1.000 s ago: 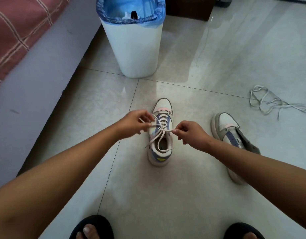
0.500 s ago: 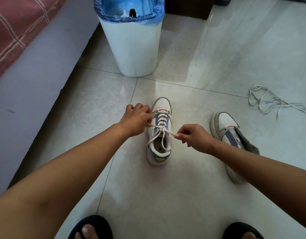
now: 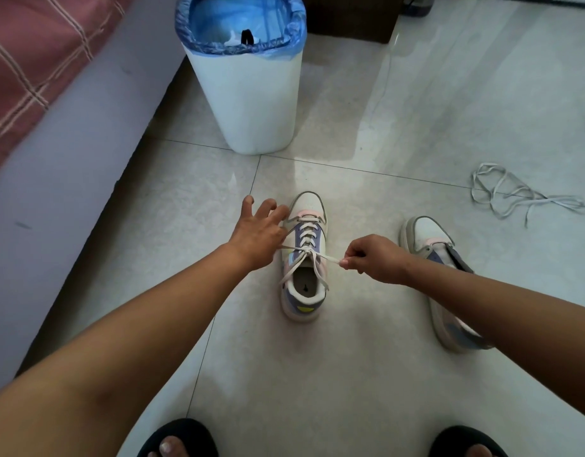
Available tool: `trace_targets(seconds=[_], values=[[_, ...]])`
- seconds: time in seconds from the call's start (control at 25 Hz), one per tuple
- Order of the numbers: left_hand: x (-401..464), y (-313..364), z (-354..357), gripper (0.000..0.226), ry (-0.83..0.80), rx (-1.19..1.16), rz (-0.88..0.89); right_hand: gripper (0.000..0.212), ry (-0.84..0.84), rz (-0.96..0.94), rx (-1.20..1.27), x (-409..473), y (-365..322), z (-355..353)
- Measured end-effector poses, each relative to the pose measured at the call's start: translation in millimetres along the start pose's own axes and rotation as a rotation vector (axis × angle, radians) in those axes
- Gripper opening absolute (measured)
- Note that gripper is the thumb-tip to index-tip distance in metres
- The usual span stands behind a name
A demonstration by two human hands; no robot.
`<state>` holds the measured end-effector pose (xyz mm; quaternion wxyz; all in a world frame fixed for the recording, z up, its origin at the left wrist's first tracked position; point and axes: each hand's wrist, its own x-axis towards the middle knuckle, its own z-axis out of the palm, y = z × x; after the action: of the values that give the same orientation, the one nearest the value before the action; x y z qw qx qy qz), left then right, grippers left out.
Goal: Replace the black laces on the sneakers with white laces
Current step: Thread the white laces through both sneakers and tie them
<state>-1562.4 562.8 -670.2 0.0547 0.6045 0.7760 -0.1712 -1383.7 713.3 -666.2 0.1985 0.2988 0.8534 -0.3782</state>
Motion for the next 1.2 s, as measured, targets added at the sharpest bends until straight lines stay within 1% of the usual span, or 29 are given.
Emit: trace_targets(seconds=[0.16, 0.2, 0.24, 0.28, 0.32, 0.36, 0.4, 0.44, 0.48, 0.52, 0.56, 0.6, 0.64, 0.68, 0.76, 0.8, 0.88, 0.92, 0.96, 1.0, 1.04, 1.08, 1.12, 1.16, 1.2], values=[[-1.0, 4.1, -2.8, 0.032, -0.031, 0.001, -0.002, 0.016, -0.057, -0.004, -0.067, 2.7, -1.0, -3.0], [-3.0, 5.5, -3.3, 0.035, -0.03, -0.027, -0.027, 0.018, -0.05, -0.021, -0.071, 3.5, -0.5, -3.0], [-5.9, 4.7, -4.3, 0.041, -0.03, -0.089, -0.08, 0.032, -0.04, -0.038, -0.076, 1.1, 0.3, -5.0], [-10.1, 1.4, -4.8, 0.051, -0.025, -0.194, -0.151, 0.053, -0.026, -0.039, -0.066, -4.3, 2.4, -9.2], [-15.9, -1.8, -3.6, 0.059, 0.01, -0.297, -0.2, 0.066, -0.007, -0.039, -0.028, -11.4, 6.6, -11.7], [-23.1, -2.9, -2.2, 0.061, 0.114, -0.356, -0.201, 0.066, 0.029, -0.048, 0.02, -19.5, 10.0, -11.4], [-29.3, 0.2, 3.7, 0.059, 0.291, -0.364, -0.145, 0.057, 0.062, -0.055, 0.079, -28.2, 10.1, -8.1], [-35.3, 7.6, 7.2, 0.055, 0.436, -0.356, -0.066, 0.044, 0.072, -0.058, 0.136, -33.7, 8.0, 0.9], [-40.6, 20.1, 8.5, 0.054, 0.476, -0.361, 0.018, 0.036, 0.054, -0.065, 0.188, -36.2, 2.0, 12.3], [-42.6, 34.7, 12.2, 0.058, 0.41, -0.362, 0.113, 0.033, 0.026, -0.09, 0.219, -35.2, -5.7, 24.7], [-43.5, 51.6, 16.3, 0.065, 0.283, -0.348, 0.16, 0.034, -0.012, -0.116, 0.228, -30.9, -13.5, 37.3], [-43.4, 65.9, 21.0, 0.072, 0.169, -0.316, 0.155, 0.037, -0.052, -0.133, 0.225, -25.4, -19.3, 47.2], [-43.1, 72.5, 25.1, 0.075, 0.119, -0.277, 0.126, 0.042, -0.088, -0.131, 0.217, -20.5, -25.0, 53.9], [-40.4, 73.6, 34.4, 0.072, 0.125, -0.236, 0.118, 0.045, -0.107, -0.119, 0.186, -16.1, -27.8, 56.9], [-32.4, 66.7, 37.0, 0.062, 0.116, -0.159, 0.135, 0.047, -0.092, -0.099, 0.064, -14.1, -22.0, 47.8], [-25.7, 63.1, 34.4, 0.06, 0.133, -0.149, 0.161, 0.047, -0.057, -0.089, -0.011, -18.9, -13.6, 36.2], [-19.5, 68.0, 23.5, 0.067, 0.216, -0.185, 0.173, 0.045, 0.046, -0.083, -0.195, -38.1, 11.7, 11.1], [-17.4, 79.5, 16.3, 0.066, 0.278, -0.243, 0.185, 0.043, 0.122, -0.037, -0.28, -50.9, 35.7, -4.6], [-16.3, 96.0, 10.2, 0.063, 0.331, -0.326, 0.21, 0.042, 0.201, 0.048, -0.327, -65.4, 64.9, -19.8], [-16.1, 115.7, 7.2, 0.058, 0.375, -0.392, 0.259, 0.043, 0.251, 0.179, -0.326, -81.1, 97.5, -32.5], [-13.7, 136.1, 1.3, 0.059, 0.404, -0.441, 0.287, 0.045, 0.286, 0.326, -0.231, -97.2, 128.3, -44.7], [-4.4, 156.8, -7.1, 0.063, 0.406, -0.474, 0.291, 0.046, 0.31, 0.442, -0.065, -110.7, 158.5, -57.1], [8.1, 179.8, -17.0, 0.064, 0.401, -0.504, 0.28, 0.041, 0.344, 0.503, 0.137, -122.0, 184.2, -66.3], [21.6, 203.6, -24.9, 0.063, 0.401, -0.506, 0.274, 0.032, 0.388, 0.511, 0.308, -129.6, 202.3, -72.1], [32.0, 225.0, -35.1, 0.061, 0.375, -0.52, 0.265, 0.025, 0.435, 0.502, 0.391, -129.7, 214.9, -76.8]])
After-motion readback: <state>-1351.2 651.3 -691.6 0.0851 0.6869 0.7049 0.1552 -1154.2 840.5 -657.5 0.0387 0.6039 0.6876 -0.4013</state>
